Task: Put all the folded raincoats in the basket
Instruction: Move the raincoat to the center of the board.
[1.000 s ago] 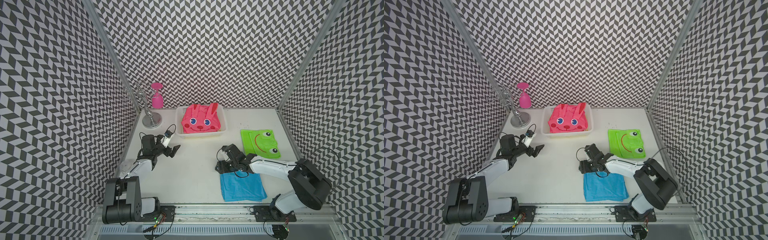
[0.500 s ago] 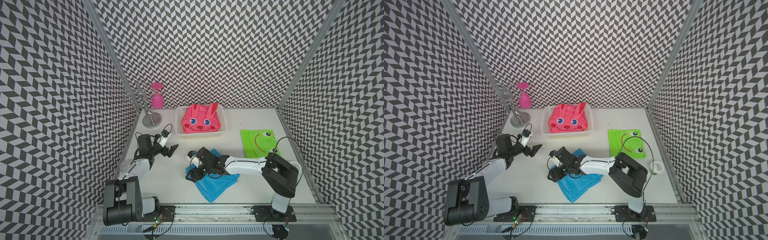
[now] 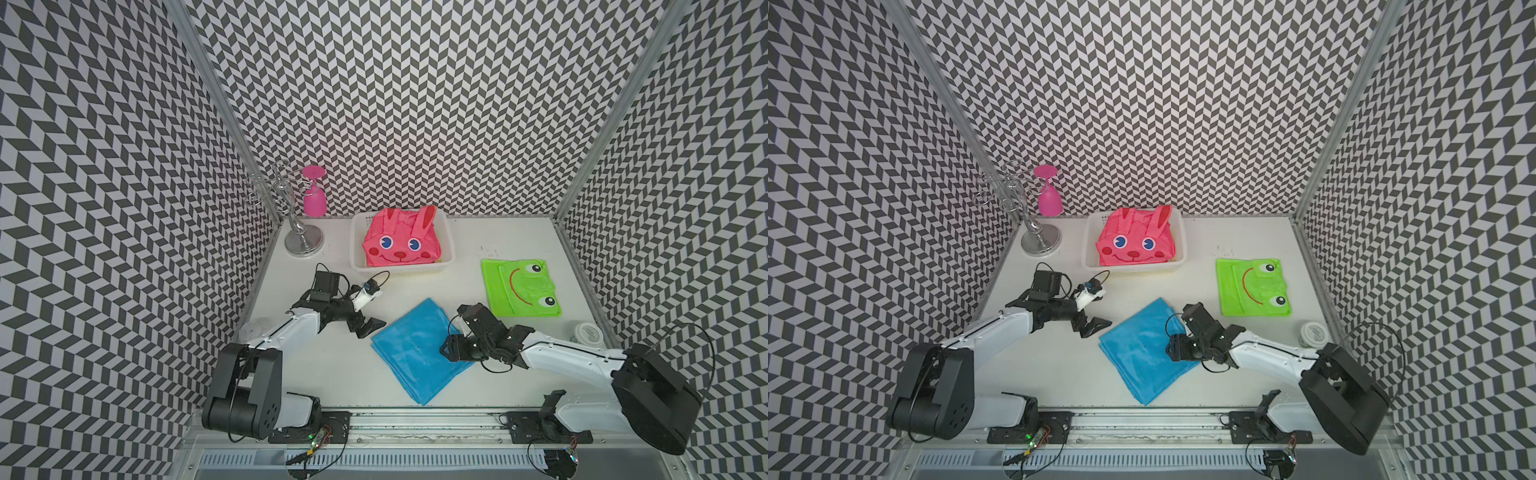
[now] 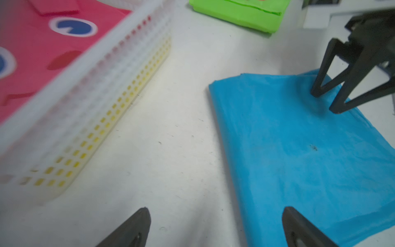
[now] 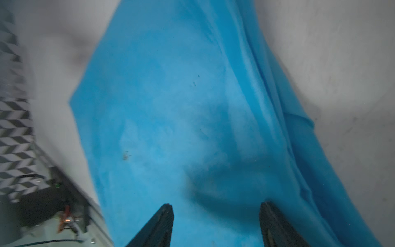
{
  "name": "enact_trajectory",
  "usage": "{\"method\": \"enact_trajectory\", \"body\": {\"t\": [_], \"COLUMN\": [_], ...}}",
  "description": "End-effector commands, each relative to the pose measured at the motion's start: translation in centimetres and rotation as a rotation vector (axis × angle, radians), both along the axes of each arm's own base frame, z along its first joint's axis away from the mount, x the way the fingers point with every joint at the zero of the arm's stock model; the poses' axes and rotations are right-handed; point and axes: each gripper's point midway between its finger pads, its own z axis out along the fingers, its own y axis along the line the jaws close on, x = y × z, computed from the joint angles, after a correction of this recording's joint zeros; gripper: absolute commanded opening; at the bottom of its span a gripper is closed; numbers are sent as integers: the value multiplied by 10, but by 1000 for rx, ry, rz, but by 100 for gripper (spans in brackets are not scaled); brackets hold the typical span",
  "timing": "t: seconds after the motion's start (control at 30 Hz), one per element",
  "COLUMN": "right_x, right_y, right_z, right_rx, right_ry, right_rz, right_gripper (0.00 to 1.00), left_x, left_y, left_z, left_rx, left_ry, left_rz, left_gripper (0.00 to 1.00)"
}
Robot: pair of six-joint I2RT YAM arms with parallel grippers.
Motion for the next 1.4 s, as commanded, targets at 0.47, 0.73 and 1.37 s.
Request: {"method": "enact_trajectory", "body": {"t": [0.47, 0.73, 1.37], "right_x": [18, 46, -10], "right_y": [32, -53, -2], "right_z": [29, 10, -12], "right_rx": [109, -49, 223], "right_ry": [-72, -57, 176], "right_rz": [214, 59, 330], "right_gripper": [70, 69, 31], "left_x": [-13, -14, -60], "left_y": [10, 23, 59], "left_z": [-43, -24, -66], "left_rx": [207, 219, 439], "left_ry": [44, -13, -41], "left_rz": [5, -27, -133], "left_gripper": [97, 99, 99]}}
